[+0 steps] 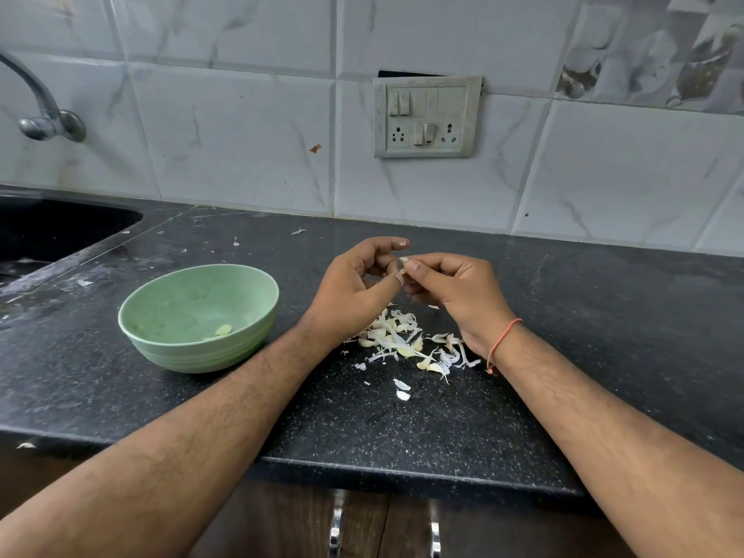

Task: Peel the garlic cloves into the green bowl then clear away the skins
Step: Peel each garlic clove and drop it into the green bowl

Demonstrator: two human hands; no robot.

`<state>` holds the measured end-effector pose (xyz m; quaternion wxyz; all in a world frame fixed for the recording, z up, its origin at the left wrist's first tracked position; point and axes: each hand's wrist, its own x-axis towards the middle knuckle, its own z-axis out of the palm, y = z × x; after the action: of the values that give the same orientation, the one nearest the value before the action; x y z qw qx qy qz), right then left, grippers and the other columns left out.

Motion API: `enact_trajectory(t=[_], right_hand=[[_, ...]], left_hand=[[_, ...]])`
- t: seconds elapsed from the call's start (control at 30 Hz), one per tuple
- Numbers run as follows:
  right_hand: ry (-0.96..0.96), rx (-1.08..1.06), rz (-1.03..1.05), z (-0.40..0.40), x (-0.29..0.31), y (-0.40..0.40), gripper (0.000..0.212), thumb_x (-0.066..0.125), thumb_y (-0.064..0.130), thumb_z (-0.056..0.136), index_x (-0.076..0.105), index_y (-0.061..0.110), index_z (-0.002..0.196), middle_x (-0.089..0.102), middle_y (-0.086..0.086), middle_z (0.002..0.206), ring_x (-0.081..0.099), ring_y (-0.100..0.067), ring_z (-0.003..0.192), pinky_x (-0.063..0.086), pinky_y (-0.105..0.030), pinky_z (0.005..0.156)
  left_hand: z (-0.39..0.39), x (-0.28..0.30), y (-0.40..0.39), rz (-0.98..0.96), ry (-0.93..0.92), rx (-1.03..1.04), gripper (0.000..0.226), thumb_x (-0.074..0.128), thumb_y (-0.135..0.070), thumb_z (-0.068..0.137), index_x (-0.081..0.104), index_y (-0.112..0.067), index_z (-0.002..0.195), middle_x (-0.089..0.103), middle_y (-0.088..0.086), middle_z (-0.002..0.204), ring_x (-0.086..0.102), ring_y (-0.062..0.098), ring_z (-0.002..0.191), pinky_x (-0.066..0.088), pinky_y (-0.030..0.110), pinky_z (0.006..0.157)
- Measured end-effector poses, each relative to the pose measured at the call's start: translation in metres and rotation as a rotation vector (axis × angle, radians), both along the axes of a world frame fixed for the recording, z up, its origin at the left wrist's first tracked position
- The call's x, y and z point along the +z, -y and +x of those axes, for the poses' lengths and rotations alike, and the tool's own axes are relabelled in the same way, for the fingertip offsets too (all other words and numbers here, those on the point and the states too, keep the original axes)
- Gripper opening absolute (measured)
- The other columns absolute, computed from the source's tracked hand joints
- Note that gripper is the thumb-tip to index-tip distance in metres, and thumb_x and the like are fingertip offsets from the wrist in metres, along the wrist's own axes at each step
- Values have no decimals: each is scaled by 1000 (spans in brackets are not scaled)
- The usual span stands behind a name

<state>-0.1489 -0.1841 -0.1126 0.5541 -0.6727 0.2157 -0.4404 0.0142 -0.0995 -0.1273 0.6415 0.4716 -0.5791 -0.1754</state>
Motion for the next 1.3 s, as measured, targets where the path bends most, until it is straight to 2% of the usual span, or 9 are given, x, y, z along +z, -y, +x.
enact_trajectory(t=[0.27,0.43,0.57,0.7,0.77,0.87,1.07,1.17,1.3], right_hand=[[33,1,171,-8,5,8,19,71,15,101,78,2,114,77,-11,94,69,-17,72,62,-28,67],[-5,4,150,-8,3,8,19,70,16,102,79,4,113,73,-11,92,66,-17,70,61,-28,65],[-31,6,132,-8,3,6,18,71,17,102,81,5,111,73,-11,92,66,-20,73,62,-30,67],[-53,19,110,-8,3,5,17,71,19,102,82,9,111,74,-9,92,65,-21,76,61,-35,72],[-70,21,82,-9,3,4,16,73,20,100,83,12,109,75,-5,95,65,-19,78,60,-35,71],[-104,-12,-7,-8,3,3,13,76,21,98,85,15,107,78,1,95,65,-15,78,59,-36,70],[-227,-144,-314,-6,0,3,11,75,27,100,85,26,104,79,2,86,71,-20,71,61,-36,65],[-246,-204,-406,-3,-4,3,10,74,32,100,84,29,102,77,-2,77,70,-29,68,61,-42,64],[-170,-215,-383,4,-8,2,13,75,27,99,85,21,106,78,5,79,72,-11,68,61,-35,61]], left_hand=[[2,1,1,97,-61,113,23,67,-13,97,72,-18,120,57,-15,61,49,5,54,45,22,59],[0,4,-2,159,-42,200,22,61,-8,96,79,-19,89,73,6,72,55,16,56,46,28,51],[5,5,-2,170,-28,226,37,51,-30,93,71,-21,63,72,4,69,67,39,74,58,49,76],[3,1,0,160,33,240,26,76,-33,96,74,-14,78,66,-4,63,55,11,54,50,27,58],[4,0,1,149,57,209,6,83,-26,90,77,-25,92,72,-7,71,59,13,59,53,28,59],[5,-1,1,140,44,207,7,82,-31,92,78,-30,98,73,10,71,57,15,57,51,27,59],[2,3,-4,130,-17,190,7,82,-28,93,82,-22,96,76,2,74,59,7,60,50,22,58],[0,6,-5,163,-161,128,8,82,-23,93,83,-16,95,74,10,74,56,16,62,48,25,54],[-2,5,-3,212,-394,20,8,80,-16,93,83,-8,96,70,1,73,56,14,61,49,25,58]])
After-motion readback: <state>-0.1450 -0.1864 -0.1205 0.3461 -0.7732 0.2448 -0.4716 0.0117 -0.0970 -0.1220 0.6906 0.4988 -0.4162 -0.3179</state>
